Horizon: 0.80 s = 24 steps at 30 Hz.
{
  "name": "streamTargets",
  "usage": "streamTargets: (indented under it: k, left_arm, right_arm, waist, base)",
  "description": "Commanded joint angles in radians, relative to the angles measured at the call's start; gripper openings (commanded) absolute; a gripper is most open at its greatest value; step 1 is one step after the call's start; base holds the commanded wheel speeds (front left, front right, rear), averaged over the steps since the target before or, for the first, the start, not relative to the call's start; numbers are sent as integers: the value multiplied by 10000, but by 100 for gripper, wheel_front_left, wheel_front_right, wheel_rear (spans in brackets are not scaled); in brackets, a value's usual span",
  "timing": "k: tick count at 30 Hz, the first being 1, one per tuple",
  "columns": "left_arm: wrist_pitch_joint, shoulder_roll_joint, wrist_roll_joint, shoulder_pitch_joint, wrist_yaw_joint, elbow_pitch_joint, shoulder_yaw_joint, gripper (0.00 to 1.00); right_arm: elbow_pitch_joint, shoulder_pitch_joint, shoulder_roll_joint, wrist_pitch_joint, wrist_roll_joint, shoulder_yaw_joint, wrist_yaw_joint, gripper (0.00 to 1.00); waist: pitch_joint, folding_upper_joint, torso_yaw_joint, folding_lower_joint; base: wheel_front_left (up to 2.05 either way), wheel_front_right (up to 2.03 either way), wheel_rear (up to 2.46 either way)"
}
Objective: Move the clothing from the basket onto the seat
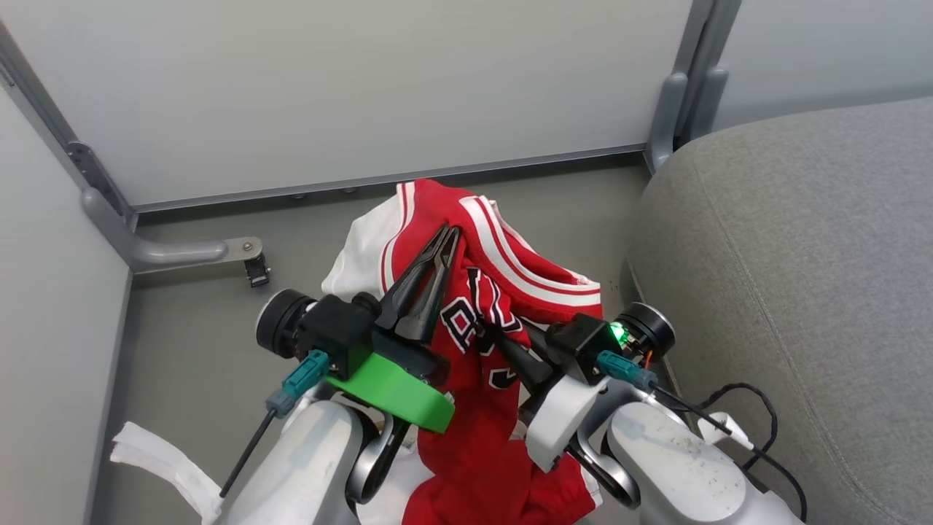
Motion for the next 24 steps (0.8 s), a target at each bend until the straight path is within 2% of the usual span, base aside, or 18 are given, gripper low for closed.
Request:
streamTargets:
  k: [1, 16, 19, 24]
  left_arm:
    - [1, 25, 150, 114, 5, 45, 30, 100]
    - [1, 175, 445, 508, 7, 418, 286, 100]
    - [1, 123, 468, 562, 5, 455, 216, 100]
    - [1, 128, 357, 302, 5, 595, -280, 100]
  right_arm:
    - [-72, 233, -41, -6, -107, -172, -12, 0]
    - [-1475, 1273, -277, -14, -933, -1551, -12, 0]
    - [-1724, 1490, -427, -14, -1009, -1931, -12, 0]
    - [-2220, 1959, -668, -14, -1339, -2692, -12, 0]
  waist:
    - [70, -1, -464, 0]
    - [664, -1, -4541, 0]
    - [759, -1, -5041, 0]
    - [981, -1, -5196, 0]
  base:
    - [0, 0, 0]
    - [0, 0, 0]
    - [0, 0, 0]
    - [0, 0, 0]
